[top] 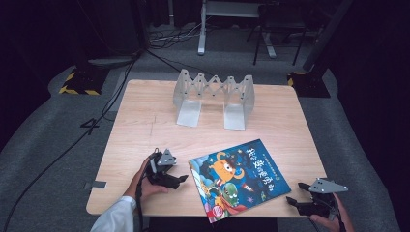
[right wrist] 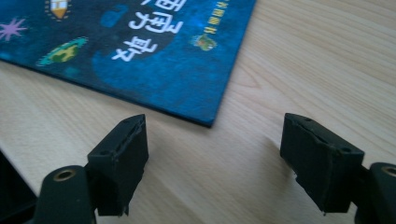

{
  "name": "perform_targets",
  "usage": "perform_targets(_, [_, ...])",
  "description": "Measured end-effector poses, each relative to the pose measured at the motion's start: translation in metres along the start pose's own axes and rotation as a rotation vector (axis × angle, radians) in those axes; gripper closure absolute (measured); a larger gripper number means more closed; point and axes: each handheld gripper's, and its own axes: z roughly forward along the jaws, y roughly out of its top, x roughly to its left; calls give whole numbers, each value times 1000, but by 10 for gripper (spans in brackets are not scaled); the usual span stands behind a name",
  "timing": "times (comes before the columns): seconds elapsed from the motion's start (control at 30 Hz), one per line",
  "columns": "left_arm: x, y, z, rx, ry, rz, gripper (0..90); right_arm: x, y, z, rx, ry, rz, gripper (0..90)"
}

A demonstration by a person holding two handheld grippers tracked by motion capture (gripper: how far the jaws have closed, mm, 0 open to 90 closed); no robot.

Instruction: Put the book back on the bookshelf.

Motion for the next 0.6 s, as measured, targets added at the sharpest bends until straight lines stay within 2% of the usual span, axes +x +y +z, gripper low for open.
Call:
perform_targets(0.13, [1,21,25,17,-40,28,161,6,4,4,2,7,-5,251])
perform_targets(0.2, [4,27,35,19,-51,23,163,7,7,7,1,11,-9,252])
perform_targets(0.3, [7,28,43,14,-45,20,161,9,11,12,-6,12,-11,253])
perform_targets(0.33, [10,28,45,13,-71,-2,141,9,13,14,-8,12,-12,252])
perform_targets(0.4, [13,29,46,15,-77,-9,167,9,16,17,-3,18,-20,234])
perform_targets(0.43, [13,29,47,18,-89,-19,151,10,19,19,6,29,-24,229])
perform_targets(0.53, [11,29,48,33,-127,20,107,12,22,24,-6,43,-42,232])
perform_targets(0.6, [6,29,47,37,-148,39,107,14,25,26,4,48,-47,221])
